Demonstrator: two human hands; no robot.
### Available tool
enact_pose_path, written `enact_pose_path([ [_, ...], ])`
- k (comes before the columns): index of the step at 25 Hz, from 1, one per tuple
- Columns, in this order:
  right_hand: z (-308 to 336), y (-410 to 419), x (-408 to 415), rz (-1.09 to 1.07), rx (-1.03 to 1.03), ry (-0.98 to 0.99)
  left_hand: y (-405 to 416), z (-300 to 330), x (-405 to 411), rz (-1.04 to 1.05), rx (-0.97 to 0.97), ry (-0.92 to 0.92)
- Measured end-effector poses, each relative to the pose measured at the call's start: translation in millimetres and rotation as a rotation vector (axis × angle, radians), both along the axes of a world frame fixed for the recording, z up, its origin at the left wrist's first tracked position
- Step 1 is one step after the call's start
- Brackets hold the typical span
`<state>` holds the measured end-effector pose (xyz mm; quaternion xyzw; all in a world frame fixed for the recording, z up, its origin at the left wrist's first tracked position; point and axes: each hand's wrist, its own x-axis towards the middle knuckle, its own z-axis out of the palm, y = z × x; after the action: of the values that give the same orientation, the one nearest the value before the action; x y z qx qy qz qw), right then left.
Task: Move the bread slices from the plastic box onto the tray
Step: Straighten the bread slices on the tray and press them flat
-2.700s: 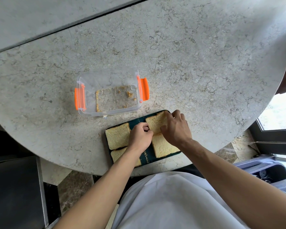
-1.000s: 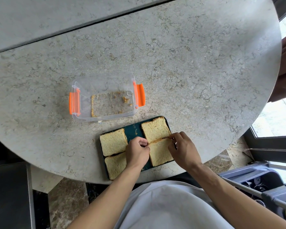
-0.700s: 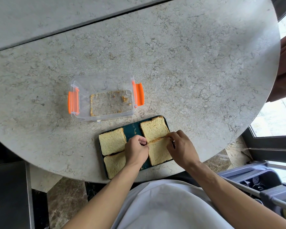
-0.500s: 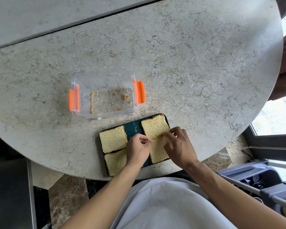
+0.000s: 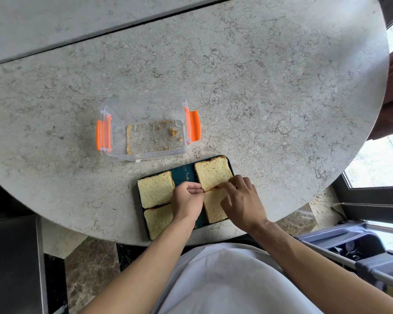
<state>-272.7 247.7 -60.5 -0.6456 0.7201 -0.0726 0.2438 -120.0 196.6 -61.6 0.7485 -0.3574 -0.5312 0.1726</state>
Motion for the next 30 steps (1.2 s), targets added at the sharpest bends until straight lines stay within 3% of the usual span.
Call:
enact_pose_path([
  [8, -0.3, 4.2, -6.2, -0.090, 0.099, -0.011, 8.4, -3.8, 1.1, -0.119, 0.050, -0.048],
  [17, -3.5, 1.1, -19.5, -0.256, 0.109, -0.251, 11.1, -3.7, -0.6, -0.094, 0.086, 0.001],
  [21, -1.8, 1.2, -15.9, -0.212, 0.072, -0.155, 12.8, -3.3, 3.0, -0.121, 0.089, 0.027],
  [25, 1.4, -8.6, -3.6, -0.005, 0.089, 0.030, 10.4, -3.4, 2.4, -0.201, 0.082, -0.006],
  [30, 6.0, -17.0, -3.3, 0.005, 0.118, 0.085, 5.6, 2.7, 3.6, -0.204, 0.094, 0.008],
])
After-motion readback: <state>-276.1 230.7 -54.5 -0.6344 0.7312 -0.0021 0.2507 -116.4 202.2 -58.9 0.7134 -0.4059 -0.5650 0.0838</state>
